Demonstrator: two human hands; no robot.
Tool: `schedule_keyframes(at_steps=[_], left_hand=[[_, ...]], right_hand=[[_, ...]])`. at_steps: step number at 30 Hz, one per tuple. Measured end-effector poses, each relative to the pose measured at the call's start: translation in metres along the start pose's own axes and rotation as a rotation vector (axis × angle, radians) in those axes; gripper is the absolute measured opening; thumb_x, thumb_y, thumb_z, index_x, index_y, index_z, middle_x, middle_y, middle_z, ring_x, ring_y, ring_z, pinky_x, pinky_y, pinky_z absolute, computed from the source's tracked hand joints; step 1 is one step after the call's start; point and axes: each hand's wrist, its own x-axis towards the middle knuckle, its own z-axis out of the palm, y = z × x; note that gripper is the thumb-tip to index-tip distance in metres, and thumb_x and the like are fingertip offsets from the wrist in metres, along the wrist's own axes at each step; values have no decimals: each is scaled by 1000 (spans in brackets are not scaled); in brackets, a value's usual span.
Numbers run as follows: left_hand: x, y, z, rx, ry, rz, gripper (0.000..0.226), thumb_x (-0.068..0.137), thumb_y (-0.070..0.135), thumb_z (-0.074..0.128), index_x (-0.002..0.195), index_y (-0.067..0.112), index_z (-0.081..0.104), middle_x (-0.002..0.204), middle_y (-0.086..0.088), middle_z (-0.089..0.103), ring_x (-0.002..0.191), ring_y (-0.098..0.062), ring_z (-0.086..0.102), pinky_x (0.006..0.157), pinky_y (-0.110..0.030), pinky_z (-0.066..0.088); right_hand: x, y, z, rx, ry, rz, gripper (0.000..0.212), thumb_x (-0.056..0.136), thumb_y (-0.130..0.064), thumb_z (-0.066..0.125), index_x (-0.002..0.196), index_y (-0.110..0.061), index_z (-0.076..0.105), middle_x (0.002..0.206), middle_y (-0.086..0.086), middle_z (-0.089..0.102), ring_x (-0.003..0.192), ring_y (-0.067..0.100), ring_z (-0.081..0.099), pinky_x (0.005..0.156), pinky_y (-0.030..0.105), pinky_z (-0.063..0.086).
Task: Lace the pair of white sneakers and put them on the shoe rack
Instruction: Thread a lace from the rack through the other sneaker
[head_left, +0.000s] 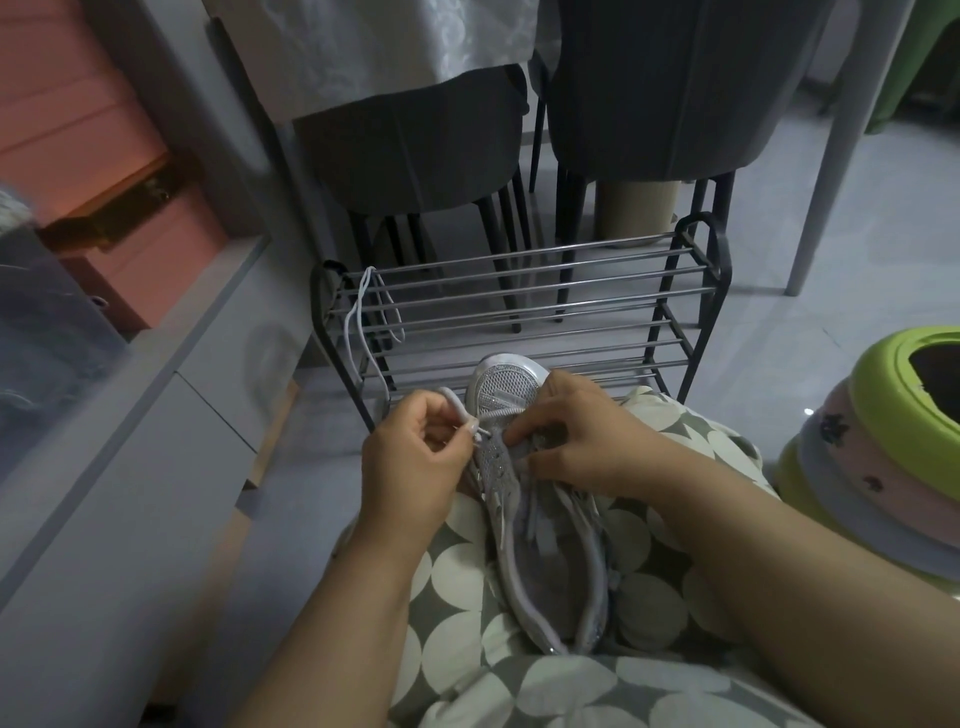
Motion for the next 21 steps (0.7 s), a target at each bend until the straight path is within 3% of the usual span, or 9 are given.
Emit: schedule_keyframes(at_steps=[8,11,14,17,21], left_hand=[[-2,0,-2,6,-37,-20,23,78,7,75,74,24,60,67,6,65,63,-11,63,66,-32,56],[-1,1,-3,-59,-31,-63,34,78,4,75,82,28,51,77,3,67,68,-11,64,68,-30,55],[-2,3,-3,-82,-44,-62,43,80,2,72,84,32,42,79,2,67,66,-6,64,64,-24,53],[-2,4,-3,-47,-78,-26,43,82,1,70,83,35,44,81,0,67,69,-10,65,65,-29,56],[-3,6,-3,21,-75,23,40,82,1,70,82,34,47,78,7,64,65,-4,60,63,-17,52]], right_hand=[[1,0,-1,47,1,-8,28,74,-15,72,99,-28,73,92,-16,37,97,9,41,88,23,37],[1,0,-1,68,-3,-4,28,74,-14,72,99,-27,73,92,-15,38,98,10,42,88,24,38],[1,0,-1,67,-10,-4,28,75,-14,71,99,-27,73,92,-15,37,96,9,41,86,22,37],[0,0,-2,59,-16,-8,27,77,-15,70,100,-28,73,92,-15,37,91,3,40,79,15,35],[-2,0,-3,75,-14,-21,28,77,-14,70,101,-27,73,93,-14,38,87,-3,40,77,12,36]])
